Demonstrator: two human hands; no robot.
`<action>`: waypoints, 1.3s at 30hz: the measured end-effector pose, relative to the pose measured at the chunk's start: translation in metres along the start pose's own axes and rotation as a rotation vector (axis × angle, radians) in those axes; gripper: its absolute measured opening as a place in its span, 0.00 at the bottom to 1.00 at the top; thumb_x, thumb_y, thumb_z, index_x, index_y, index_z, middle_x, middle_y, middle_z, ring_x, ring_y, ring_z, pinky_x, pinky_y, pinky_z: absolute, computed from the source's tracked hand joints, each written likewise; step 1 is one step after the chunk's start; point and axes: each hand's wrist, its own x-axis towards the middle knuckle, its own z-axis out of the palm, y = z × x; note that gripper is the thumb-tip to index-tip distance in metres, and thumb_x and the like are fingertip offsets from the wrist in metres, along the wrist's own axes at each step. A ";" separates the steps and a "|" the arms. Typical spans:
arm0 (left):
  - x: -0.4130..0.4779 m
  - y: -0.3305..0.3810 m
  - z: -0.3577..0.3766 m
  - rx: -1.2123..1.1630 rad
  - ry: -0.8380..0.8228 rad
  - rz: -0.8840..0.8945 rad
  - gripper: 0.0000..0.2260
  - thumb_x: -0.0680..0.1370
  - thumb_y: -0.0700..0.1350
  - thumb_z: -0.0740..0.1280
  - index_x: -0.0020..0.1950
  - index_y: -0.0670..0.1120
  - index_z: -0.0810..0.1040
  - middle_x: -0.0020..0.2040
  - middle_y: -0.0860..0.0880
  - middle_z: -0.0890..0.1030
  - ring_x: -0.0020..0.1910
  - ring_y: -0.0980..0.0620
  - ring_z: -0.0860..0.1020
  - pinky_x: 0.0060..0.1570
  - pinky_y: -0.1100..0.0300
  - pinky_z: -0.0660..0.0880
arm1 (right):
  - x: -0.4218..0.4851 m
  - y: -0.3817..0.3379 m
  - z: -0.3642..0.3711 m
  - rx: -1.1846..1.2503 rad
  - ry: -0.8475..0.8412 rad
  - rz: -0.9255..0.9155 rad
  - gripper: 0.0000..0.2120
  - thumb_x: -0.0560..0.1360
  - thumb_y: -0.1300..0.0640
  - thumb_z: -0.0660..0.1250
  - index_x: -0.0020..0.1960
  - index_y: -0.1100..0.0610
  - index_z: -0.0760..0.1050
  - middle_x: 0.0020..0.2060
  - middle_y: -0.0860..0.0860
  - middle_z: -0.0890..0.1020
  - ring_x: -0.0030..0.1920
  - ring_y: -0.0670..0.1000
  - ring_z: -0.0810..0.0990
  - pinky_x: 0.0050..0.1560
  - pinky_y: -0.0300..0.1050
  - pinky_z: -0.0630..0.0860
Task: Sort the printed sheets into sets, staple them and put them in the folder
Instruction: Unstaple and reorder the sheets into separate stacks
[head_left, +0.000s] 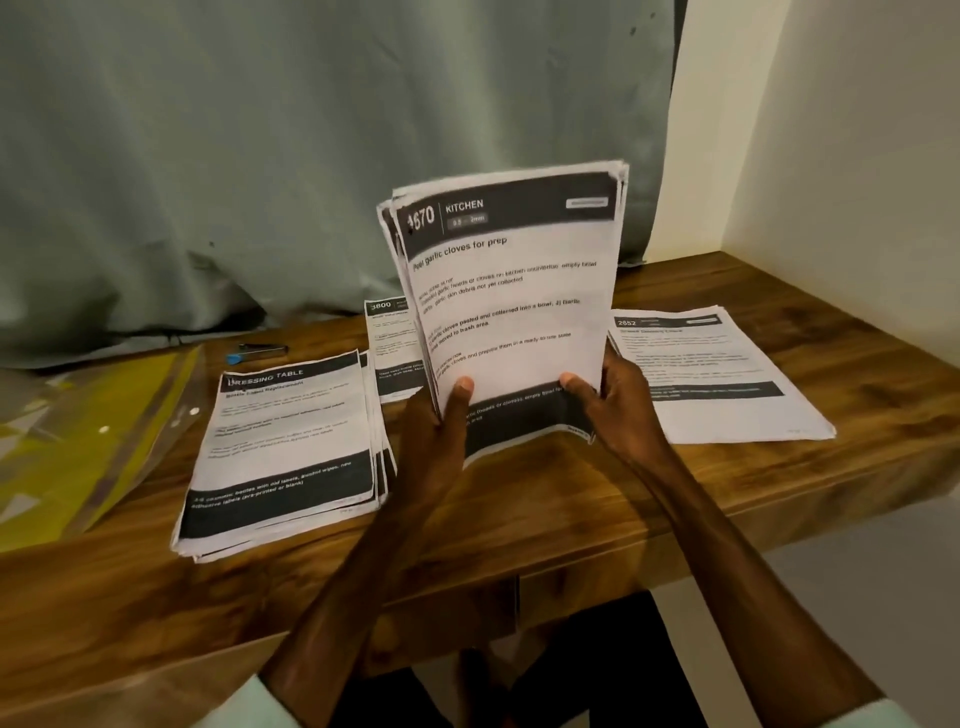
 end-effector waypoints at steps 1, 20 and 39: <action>-0.001 -0.002 0.000 0.015 -0.002 -0.006 0.13 0.81 0.54 0.67 0.64 0.56 0.71 0.61 0.51 0.80 0.61 0.50 0.80 0.58 0.53 0.80 | -0.005 0.002 0.001 -0.011 -0.027 0.006 0.18 0.80 0.58 0.68 0.68 0.52 0.72 0.61 0.44 0.77 0.60 0.45 0.76 0.51 0.29 0.71; 0.012 -0.006 0.000 0.073 0.034 -0.033 0.20 0.82 0.50 0.66 0.71 0.43 0.72 0.59 0.48 0.78 0.54 0.50 0.78 0.47 0.60 0.76 | -0.009 0.048 -0.069 -0.681 0.061 0.082 0.32 0.69 0.40 0.78 0.68 0.53 0.76 0.66 0.54 0.79 0.66 0.57 0.77 0.65 0.55 0.75; 0.006 -0.016 -0.006 0.012 0.035 -0.089 0.21 0.80 0.50 0.69 0.70 0.43 0.74 0.60 0.44 0.82 0.51 0.49 0.81 0.46 0.59 0.79 | -0.012 0.053 -0.069 -0.852 0.041 -0.040 0.11 0.81 0.53 0.66 0.56 0.57 0.82 0.51 0.57 0.85 0.48 0.59 0.84 0.47 0.55 0.82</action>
